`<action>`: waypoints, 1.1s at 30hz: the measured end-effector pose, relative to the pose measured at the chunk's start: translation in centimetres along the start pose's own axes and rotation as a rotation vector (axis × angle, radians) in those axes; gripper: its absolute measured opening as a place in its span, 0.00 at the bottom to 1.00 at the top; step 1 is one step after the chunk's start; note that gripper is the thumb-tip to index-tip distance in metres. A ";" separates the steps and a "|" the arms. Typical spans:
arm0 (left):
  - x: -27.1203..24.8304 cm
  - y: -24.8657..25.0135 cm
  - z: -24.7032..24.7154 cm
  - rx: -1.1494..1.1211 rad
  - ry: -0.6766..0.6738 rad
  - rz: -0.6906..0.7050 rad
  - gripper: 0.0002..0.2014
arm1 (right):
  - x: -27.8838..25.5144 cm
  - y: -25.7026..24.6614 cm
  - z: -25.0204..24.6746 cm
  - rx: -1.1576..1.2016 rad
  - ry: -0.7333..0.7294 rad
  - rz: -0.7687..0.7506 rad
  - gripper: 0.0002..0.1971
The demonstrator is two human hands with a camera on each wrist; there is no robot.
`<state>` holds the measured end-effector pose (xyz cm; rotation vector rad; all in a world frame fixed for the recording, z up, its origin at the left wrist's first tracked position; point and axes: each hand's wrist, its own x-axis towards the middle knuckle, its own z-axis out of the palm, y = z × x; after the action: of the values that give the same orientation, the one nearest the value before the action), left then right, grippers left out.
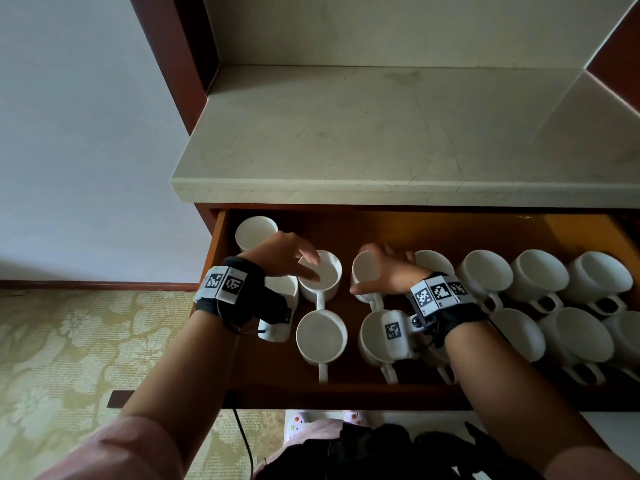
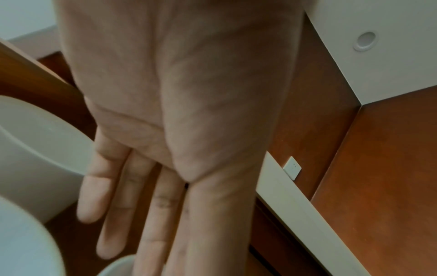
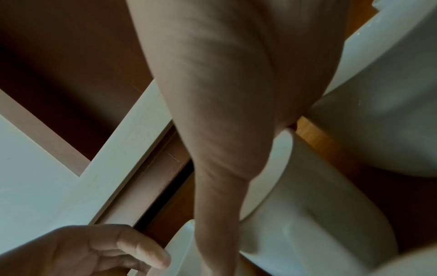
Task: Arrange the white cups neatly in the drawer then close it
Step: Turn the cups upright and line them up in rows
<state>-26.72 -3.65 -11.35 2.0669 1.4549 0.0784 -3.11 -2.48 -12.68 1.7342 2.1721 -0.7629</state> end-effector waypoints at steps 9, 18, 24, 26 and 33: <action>-1.7 -1.2 -2.3 -0.114 0.036 -0.066 0.08 | 0.2 0.0 0.0 -0.011 -0.005 0.003 0.44; -2.9 -3.4 -1.6 -0.140 -0.008 -0.192 0.13 | 0.3 -1.9 -0.7 0.009 0.027 0.004 0.48; -3.0 -3.5 -1.2 -0.031 -0.103 -0.162 0.18 | 1.7 -5.3 -0.8 0.058 -0.001 -0.054 0.46; -3.1 -3.5 -1.1 0.002 -0.128 -0.146 0.19 | 2.3 -6.1 -0.4 0.036 -0.020 -0.062 0.42; -3.3 -3.8 -0.4 -0.001 -0.033 -0.097 0.20 | 3.1 -4.9 1.1 -0.133 -0.012 -0.085 0.26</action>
<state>-31.34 -5.52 -11.95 1.9843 1.5323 0.0064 -8.75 -1.27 -13.97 1.5783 2.2453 -0.6316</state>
